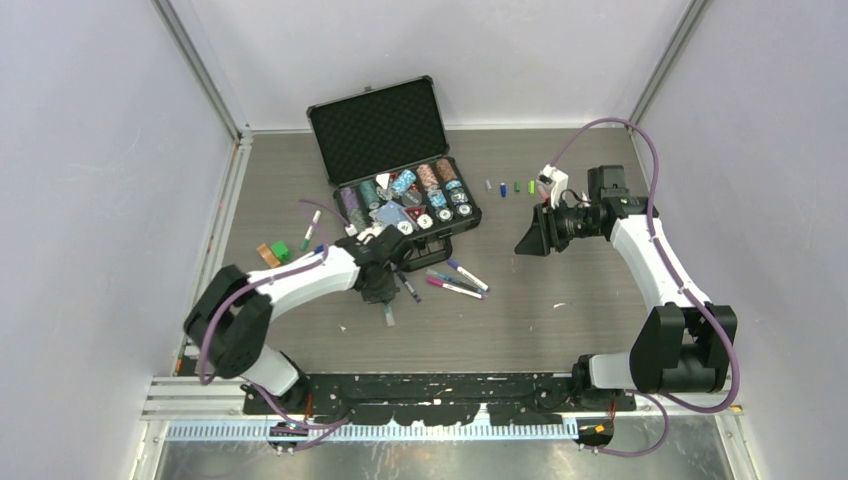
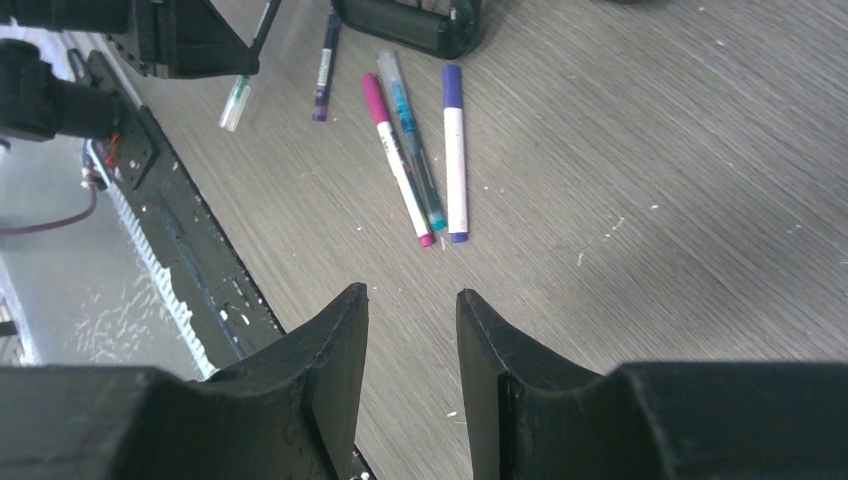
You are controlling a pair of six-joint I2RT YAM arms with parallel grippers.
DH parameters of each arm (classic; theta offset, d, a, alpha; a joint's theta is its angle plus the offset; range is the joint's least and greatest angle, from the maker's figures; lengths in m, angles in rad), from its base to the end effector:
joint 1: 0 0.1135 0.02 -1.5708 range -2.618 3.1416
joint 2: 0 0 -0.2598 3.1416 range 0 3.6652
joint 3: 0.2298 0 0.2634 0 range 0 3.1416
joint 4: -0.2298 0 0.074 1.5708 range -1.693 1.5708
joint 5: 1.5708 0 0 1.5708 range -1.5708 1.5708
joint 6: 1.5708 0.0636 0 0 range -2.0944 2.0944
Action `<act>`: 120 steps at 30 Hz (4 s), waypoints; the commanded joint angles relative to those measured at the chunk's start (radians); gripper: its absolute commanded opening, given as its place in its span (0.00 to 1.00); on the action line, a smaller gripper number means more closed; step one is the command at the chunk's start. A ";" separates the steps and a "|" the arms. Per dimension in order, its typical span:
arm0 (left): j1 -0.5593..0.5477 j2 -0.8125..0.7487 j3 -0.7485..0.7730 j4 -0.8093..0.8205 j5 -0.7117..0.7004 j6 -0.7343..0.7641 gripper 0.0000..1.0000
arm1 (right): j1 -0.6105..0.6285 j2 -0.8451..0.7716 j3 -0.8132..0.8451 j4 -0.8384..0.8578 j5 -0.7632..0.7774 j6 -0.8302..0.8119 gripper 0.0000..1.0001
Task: Open the pen caps
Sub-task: Pick up the pen from the center of the board, then open the pen cap from the pen.
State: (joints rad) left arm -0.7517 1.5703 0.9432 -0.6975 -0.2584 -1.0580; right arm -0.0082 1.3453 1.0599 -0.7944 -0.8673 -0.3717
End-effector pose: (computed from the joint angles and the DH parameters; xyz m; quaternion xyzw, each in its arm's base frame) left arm 0.2272 -0.1901 0.1400 -0.1658 0.9702 -0.0168 0.1758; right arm 0.2796 0.0462 0.2505 -0.2595 0.8473 0.3586 0.2935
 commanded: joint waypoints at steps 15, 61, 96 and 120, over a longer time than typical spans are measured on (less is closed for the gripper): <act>-0.026 -0.053 0.037 0.386 1.098 0.446 0.00 | 0.337 0.055 0.043 -0.546 -0.211 -1.504 0.82; -0.008 -0.396 -0.372 1.129 0.699 0.105 0.59 | 0.579 -0.020 -0.084 -0.213 -0.063 -0.864 0.01; -0.008 -0.587 -0.586 1.480 0.350 -0.048 0.53 | 0.474 0.047 -0.224 0.719 -0.242 0.609 0.01; 0.069 -0.537 -0.564 1.669 0.312 -0.085 0.00 | 0.472 0.092 -0.257 0.758 -0.264 0.663 0.00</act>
State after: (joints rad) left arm -0.7311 1.0771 0.3412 0.8173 0.0162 -1.1416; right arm 0.4690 1.4410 0.8093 0.0002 -1.1915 0.3103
